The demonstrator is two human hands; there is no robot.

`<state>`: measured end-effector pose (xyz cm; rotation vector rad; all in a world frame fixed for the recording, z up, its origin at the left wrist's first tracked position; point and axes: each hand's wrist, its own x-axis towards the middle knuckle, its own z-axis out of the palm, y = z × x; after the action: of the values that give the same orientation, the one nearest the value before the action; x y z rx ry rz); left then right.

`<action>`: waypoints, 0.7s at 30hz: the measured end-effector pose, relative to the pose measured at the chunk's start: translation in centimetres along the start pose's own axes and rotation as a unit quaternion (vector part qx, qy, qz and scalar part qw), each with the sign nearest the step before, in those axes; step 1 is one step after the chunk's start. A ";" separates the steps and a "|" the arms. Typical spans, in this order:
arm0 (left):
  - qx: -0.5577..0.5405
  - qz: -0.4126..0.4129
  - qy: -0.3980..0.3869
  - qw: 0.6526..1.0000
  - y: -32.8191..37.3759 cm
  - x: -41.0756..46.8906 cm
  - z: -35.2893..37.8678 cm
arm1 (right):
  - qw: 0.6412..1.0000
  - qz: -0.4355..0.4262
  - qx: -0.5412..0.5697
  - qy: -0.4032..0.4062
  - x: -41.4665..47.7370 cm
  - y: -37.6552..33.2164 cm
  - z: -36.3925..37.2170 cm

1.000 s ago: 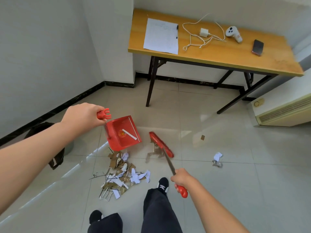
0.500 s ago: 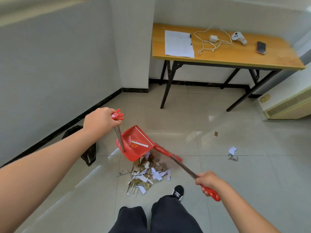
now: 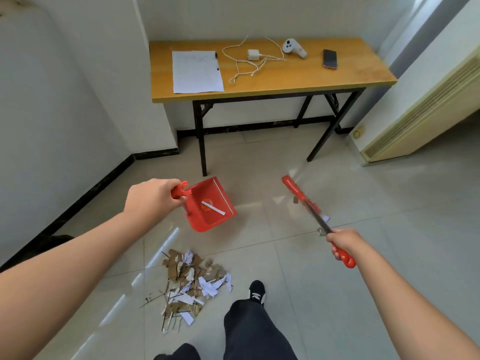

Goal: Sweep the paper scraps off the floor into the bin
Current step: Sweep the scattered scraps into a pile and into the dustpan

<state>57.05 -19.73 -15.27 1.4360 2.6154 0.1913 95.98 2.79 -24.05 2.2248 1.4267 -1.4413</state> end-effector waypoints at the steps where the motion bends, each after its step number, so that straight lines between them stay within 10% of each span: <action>1: 0.008 0.008 -0.006 1.000 1.6 1.2 0.6 | 1.000 0.001 0.010 0.004 1.5 -0.5 -1.8; 21: 0.080 0.092 -0.053 0.991 17.5 16.7 6.7 | 0.896 0.201 0.392 -0.051 22.5 -4.0 -13.6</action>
<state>63.92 3.97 -19.85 1.6907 2.4607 -0.0743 103.80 26.66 -32.58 2.5625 0.2889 -2.1589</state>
